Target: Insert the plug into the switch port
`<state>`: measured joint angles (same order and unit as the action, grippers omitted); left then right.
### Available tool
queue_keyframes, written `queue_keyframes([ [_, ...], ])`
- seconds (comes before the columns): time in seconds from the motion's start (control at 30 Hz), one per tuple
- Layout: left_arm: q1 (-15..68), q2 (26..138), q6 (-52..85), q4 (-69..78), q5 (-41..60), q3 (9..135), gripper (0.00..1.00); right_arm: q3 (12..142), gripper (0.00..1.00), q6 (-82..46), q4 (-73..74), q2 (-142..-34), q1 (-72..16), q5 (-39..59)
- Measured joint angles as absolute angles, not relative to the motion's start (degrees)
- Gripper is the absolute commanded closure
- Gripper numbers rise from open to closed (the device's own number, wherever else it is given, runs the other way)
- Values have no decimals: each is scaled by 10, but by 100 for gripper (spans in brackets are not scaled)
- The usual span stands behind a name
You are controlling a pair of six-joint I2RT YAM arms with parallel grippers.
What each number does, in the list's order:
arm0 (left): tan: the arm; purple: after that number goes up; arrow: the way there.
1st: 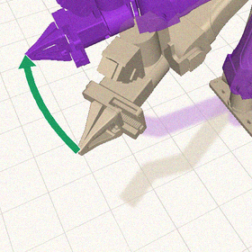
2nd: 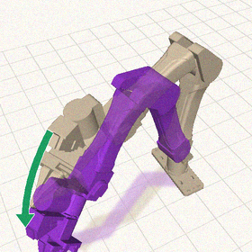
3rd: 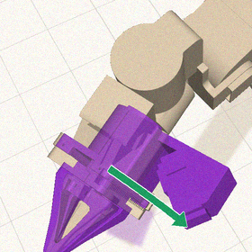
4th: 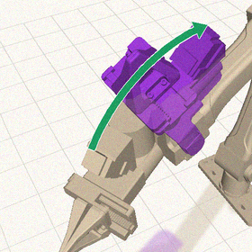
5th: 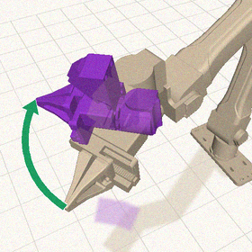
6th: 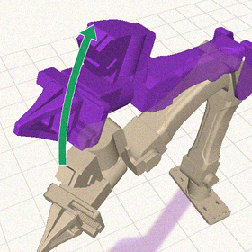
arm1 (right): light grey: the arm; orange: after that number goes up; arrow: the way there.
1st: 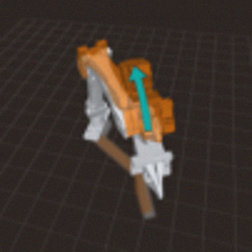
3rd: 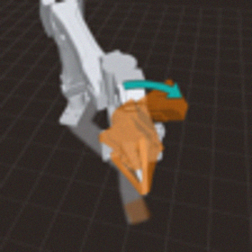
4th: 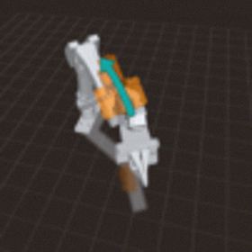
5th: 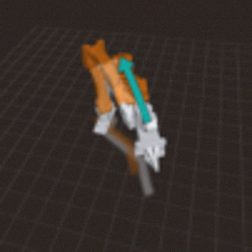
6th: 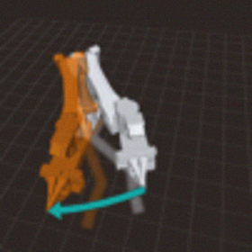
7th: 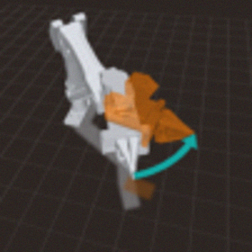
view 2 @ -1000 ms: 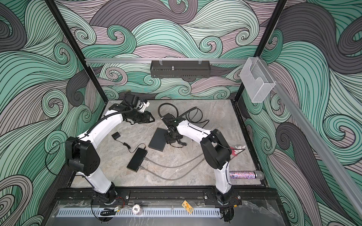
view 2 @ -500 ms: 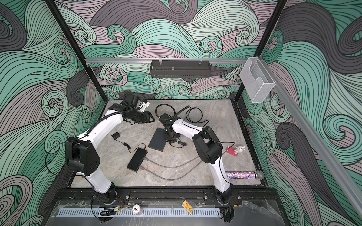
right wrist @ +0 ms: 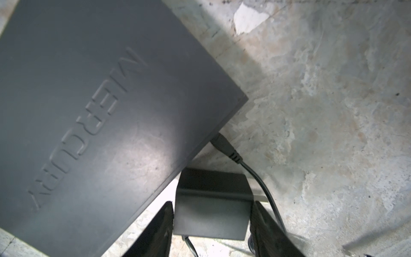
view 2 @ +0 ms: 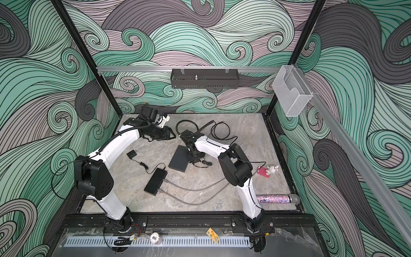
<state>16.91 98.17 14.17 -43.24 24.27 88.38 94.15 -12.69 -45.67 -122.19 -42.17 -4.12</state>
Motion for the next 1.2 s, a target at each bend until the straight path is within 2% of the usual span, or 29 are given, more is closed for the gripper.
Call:
queue_keyframes([
  [0.17,169,982,142,-432,243,884,52,941,46,-125,-463,-1222,-423,-41],
  [0.23,169,982,142,-432,243,884,52,941,49,-124,-464,-1222,-424,-41],
  [0.3,169,982,142,-432,243,884,52,941,57,-124,-466,-1222,-424,-40],
  [0.5,169,982,142,-432,243,884,52,929,61,-107,-464,-1210,-424,-17],
  [0.73,169,982,142,-433,243,884,52,880,68,-59,-476,-1071,-420,74],
  [0.9,169,982,142,-433,243,884,52,900,70,-48,-466,-985,-371,110],
  [1.0,169,982,141,-433,243,884,52,931,70,-44,-462,-1005,-332,115],
  [1.2,169,982,141,-433,243,884,52,1042,67,-34,-466,-1146,-296,91],
])
